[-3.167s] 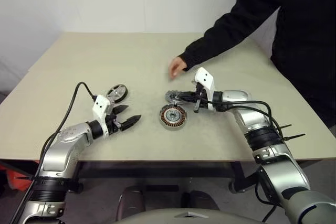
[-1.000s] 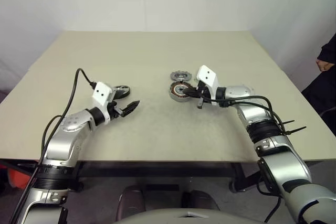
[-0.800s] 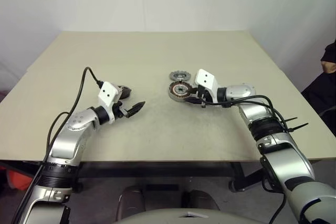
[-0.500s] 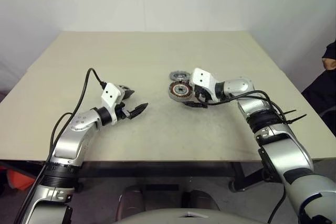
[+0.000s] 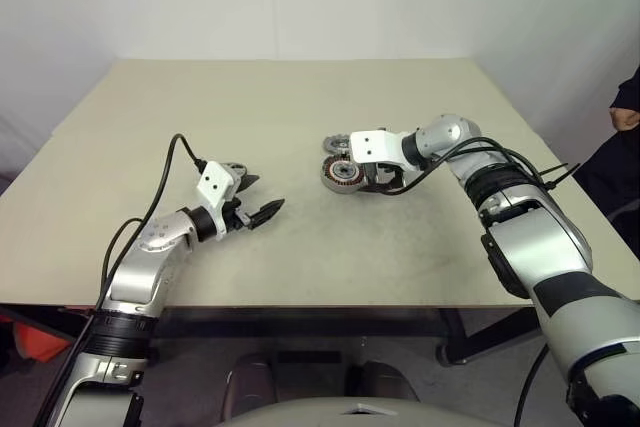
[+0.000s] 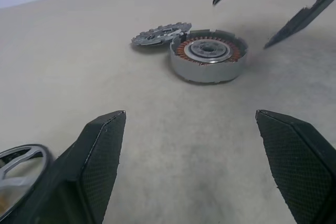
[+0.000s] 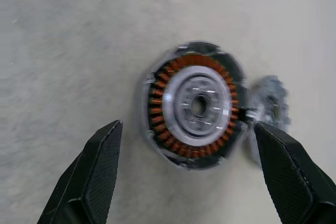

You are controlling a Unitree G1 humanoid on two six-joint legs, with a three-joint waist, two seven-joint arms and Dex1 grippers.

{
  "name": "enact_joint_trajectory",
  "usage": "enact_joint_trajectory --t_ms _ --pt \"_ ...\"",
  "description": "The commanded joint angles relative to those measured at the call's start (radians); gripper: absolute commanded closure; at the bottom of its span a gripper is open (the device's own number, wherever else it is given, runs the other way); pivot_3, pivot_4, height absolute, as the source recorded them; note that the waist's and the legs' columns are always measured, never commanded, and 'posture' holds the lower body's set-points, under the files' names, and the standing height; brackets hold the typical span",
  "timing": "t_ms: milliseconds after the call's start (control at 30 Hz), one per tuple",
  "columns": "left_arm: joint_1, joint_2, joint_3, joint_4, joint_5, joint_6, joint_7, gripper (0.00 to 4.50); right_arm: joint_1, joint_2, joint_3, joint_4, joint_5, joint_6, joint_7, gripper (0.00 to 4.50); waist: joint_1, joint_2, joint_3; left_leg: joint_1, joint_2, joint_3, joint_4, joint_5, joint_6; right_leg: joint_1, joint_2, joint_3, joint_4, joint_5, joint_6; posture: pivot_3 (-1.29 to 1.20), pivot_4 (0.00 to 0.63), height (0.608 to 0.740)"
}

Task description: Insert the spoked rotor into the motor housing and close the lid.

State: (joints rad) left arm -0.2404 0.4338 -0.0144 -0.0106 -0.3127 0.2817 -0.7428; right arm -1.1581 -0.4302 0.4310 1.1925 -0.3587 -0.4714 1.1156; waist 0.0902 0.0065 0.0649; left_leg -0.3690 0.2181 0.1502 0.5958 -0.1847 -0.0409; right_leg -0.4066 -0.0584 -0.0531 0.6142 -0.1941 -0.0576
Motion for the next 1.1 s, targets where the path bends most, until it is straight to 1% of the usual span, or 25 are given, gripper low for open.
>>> enact_joint_trajectory --t_ms 33,500,833,1100 --pt "-0.014 0.002 0.011 -0.04 -0.013 -0.005 -0.006 0.32 -0.055 0.01 0.009 0.031 -0.028 -0.032 0.004 0.02 0.0 0.0 0.0 0.0 0.0 0.0 0.0 0.0 0.0 0.0 0.0 0.0 0.0 0.0 0.0 0.0 0.0 0.74" --pt "-0.005 0.006 0.014 -0.06 -0.008 0.002 -0.003 0.32 -0.076 0.131 0.008 0.119 -0.092 0.042 -0.089 0.02 -0.013 0.002 0.001 0.0 0.004 0.0 0.001 0.0 -0.001 -0.002 0.0 0.0 0.006 -0.002 -0.003 0.0 0.0 0.74" --pt "-0.001 0.011 0.015 -0.07 -0.004 0.008 0.0 0.32 -0.07 0.139 0.006 0.134 -0.106 0.09 -0.135 0.02 -0.02 0.002 0.001 0.001 0.004 0.0 0.001 0.0 -0.001 -0.002 0.0 0.0 0.007 -0.002 -0.003 0.0 0.0 0.74" --pt "-0.003 0.012 0.015 -0.068 -0.002 0.01 -0.001 0.32 -0.067 0.133 0.002 0.135 -0.111 0.094 -0.124 0.02 -0.021 0.003 0.002 0.001 0.004 0.0 0.001 0.0 -0.001 -0.003 0.0 0.0 0.008 -0.002 -0.003 0.0 0.0 0.74"
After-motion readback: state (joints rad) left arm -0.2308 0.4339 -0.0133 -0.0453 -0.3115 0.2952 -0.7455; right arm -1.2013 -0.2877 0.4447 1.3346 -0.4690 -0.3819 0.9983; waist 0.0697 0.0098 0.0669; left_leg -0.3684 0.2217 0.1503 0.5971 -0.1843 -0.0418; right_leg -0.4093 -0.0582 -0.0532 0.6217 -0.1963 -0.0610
